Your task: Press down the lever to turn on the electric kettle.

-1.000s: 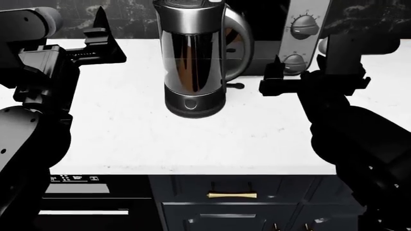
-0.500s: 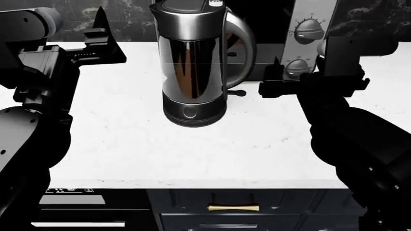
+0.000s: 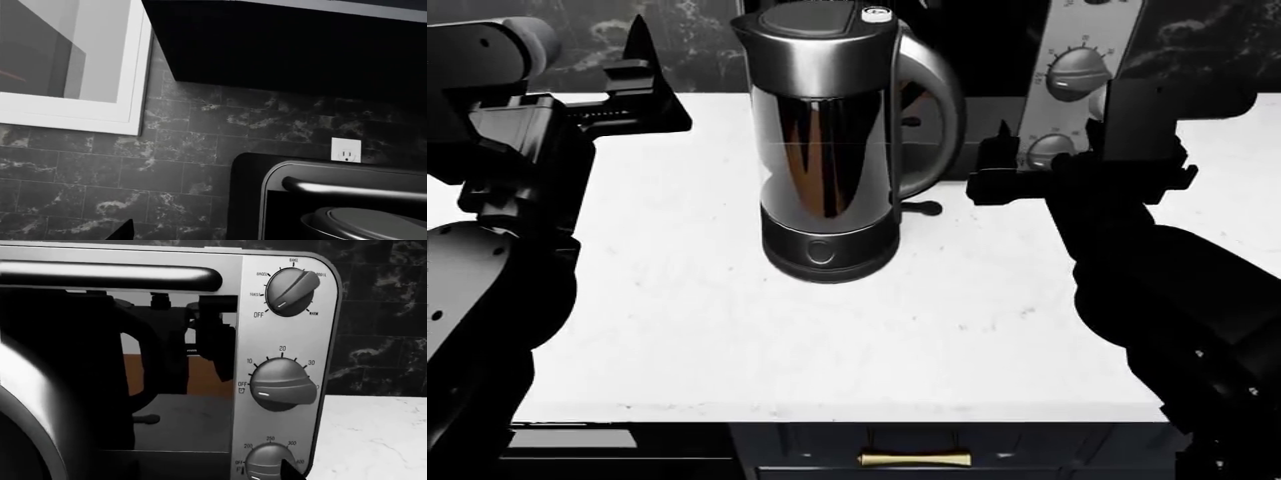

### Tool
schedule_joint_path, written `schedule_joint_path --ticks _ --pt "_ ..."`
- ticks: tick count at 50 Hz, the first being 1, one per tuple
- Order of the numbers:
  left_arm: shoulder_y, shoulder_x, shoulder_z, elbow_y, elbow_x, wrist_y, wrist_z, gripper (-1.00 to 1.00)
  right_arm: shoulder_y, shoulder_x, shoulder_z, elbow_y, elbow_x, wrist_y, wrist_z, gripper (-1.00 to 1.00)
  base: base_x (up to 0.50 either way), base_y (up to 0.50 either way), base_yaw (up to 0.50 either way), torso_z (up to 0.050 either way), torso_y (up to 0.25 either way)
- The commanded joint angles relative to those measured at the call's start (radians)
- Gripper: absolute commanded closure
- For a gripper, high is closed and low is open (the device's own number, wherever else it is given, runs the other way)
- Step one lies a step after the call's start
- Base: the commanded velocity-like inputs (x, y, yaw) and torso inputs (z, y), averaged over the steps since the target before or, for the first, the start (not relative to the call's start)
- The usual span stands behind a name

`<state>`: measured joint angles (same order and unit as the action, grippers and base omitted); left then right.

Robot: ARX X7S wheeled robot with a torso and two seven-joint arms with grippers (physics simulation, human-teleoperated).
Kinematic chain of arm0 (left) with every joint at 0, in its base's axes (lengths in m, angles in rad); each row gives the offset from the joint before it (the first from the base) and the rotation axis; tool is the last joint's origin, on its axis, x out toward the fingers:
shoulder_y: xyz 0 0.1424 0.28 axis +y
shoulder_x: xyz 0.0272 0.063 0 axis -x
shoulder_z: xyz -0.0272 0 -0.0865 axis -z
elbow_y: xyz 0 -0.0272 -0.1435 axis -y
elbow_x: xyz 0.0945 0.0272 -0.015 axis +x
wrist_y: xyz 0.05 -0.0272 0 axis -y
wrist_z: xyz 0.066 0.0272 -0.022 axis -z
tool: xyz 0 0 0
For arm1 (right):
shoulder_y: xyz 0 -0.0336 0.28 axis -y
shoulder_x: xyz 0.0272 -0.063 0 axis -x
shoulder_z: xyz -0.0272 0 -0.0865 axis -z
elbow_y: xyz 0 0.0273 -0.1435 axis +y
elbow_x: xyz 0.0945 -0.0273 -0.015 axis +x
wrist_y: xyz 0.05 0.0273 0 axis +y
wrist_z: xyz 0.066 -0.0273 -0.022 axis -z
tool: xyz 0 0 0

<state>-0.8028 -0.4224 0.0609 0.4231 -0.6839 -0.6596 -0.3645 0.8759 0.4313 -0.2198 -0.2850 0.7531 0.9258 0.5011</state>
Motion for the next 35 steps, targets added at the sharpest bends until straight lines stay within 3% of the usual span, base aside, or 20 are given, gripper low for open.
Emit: schedule_joint_path --ticks 1,35 --pt "0.0 0.0 0.003 -0.005 0.0 0.006 0.001 -1.0 -0.003 0.003 -0.001 0.0 0.001 -0.002 0.002 -1.0 0.08 0.0 0.0 0.0 0.0" --pt "-0.005 -0.005 0.009 -0.005 -0.008 0.008 -0.004 -1.0 -0.012 0.009 -0.007 0.008 0.004 -0.012 0.004 -1.0 0.04 0.0 0.0 0.0 0.0"
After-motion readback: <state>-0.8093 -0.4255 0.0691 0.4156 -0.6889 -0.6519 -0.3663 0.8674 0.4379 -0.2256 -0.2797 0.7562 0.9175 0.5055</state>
